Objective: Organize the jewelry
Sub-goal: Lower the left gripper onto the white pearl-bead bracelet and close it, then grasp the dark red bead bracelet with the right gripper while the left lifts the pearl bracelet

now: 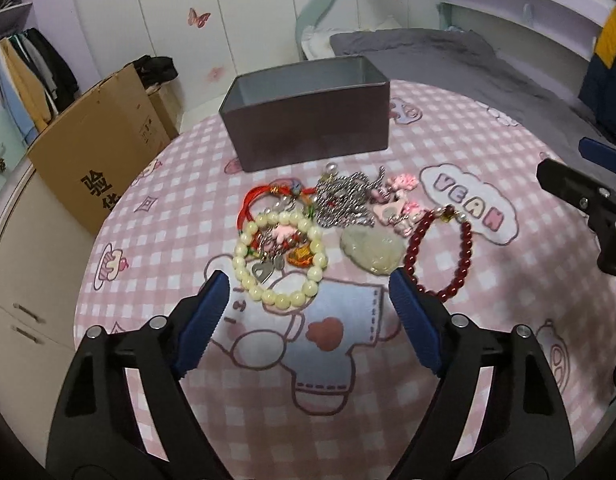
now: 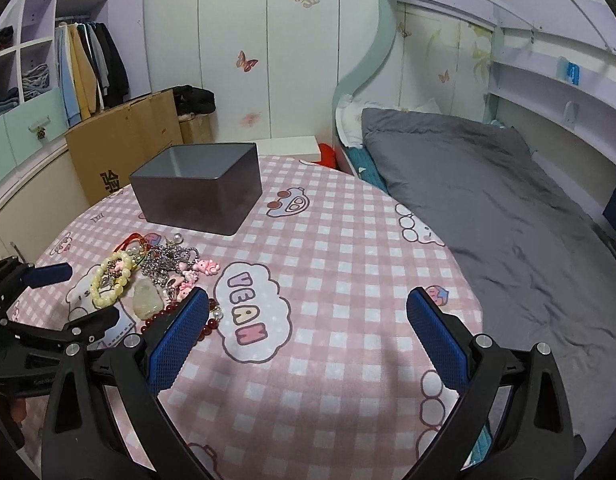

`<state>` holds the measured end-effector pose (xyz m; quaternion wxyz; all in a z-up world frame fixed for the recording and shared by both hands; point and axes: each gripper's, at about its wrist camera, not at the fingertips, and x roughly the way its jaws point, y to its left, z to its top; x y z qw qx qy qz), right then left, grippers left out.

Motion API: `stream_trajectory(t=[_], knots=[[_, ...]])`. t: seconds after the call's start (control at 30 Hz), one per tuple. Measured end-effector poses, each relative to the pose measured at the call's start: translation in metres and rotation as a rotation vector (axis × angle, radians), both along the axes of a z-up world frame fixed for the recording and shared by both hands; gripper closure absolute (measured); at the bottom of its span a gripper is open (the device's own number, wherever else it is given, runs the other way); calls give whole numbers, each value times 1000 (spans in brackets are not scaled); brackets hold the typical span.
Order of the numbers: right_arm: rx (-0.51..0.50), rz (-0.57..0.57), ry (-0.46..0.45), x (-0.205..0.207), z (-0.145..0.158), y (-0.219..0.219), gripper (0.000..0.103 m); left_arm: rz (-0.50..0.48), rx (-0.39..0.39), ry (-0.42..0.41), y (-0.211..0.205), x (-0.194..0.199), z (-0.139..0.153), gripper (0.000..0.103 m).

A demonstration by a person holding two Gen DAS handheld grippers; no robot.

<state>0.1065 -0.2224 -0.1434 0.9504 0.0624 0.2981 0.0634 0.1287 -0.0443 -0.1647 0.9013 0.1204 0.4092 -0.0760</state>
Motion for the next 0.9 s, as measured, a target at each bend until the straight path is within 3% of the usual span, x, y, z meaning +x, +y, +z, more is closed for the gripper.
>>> stream_trajectory(t=[0.13, 0.27, 0.37, 0.5, 0.6, 0.9], knots=[[8, 29, 21, 8, -5, 1, 8, 21, 22, -10, 4, 9, -6, 23], [12, 48, 29, 12, -10, 7, 8, 51, -26, 5, 18, 20, -7, 28], [2, 55, 47, 15, -12, 8, 8, 34, -23, 15, 17, 27, -10, 43], [-13, 57, 67, 17, -13, 8, 8, -19, -22, 52, 9, 31, -18, 71], [-25, 62, 75, 15, -12, 9, 8, -31, -84, 63, 14, 30, -17, 91], [-23, 153, 170, 18, -13, 31, 8, 10, -317, 17, 59, 19, 14, 93]])
